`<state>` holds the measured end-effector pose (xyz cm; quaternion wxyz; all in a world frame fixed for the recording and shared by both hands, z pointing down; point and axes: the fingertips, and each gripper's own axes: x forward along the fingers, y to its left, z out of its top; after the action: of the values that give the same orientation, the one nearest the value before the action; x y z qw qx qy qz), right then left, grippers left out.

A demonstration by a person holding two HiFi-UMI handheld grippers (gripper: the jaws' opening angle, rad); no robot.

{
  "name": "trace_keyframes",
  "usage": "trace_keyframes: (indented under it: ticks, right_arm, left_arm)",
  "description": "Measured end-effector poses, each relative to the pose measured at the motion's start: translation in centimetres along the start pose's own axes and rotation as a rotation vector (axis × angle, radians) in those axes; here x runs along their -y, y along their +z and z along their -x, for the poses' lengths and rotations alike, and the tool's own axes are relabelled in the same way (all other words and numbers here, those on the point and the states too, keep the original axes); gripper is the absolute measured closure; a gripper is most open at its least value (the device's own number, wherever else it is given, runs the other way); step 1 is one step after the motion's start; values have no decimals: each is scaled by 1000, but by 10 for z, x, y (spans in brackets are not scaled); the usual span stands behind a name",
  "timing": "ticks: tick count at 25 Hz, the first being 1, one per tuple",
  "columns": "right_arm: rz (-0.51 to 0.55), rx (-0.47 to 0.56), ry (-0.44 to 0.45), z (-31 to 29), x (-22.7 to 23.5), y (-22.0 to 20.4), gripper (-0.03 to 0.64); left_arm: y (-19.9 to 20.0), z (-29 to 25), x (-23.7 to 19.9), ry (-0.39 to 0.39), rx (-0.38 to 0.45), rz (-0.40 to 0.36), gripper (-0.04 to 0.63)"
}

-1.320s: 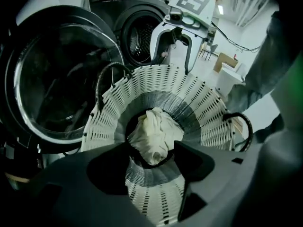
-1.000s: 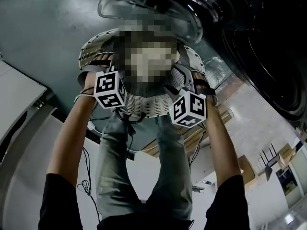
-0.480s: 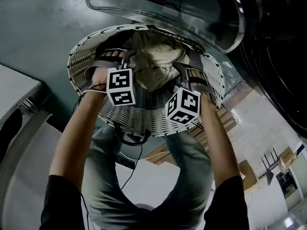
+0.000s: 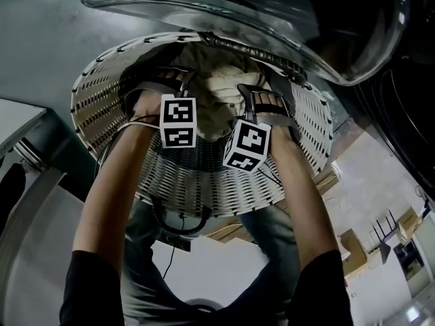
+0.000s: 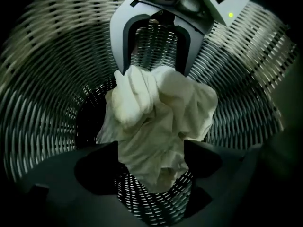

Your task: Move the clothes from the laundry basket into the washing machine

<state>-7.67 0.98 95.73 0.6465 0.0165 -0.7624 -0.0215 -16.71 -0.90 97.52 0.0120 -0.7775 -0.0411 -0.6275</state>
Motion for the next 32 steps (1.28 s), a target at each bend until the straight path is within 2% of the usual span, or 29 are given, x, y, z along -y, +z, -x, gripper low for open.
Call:
trace_keyframes:
  ticks: [3,10,18,22,24,27,32]
  right_arm:
    - [-1,-37,13,-14,1,-13,163]
    - [-31,-86,72,-46,-2,-28,170]
    - [-75,-123,99,-65,-6,-31,264]
    - [-114,-130,67,-61,-2,-31,393]
    - [-138,-123,52,-55,0,-28,428]
    - [-177,-104,25,-37,7,-22,466]
    - [-230,-70,-17,8,17,-15,487]
  left_arm:
    - [-5,-15,1,-11,-27,-35,161]
    - [-16,-58,2,-59,-45,-16,156]
    - [-13,-80,5,-77,-39,4,167]
    - [-9,-75,14,-101,-40,10,377]
    - [-8,-65,14,-96,-15,43,475]
    - [-8,-41,8,-87,3,86,508]
    - [-1,12,-2,-60,26,142,512]
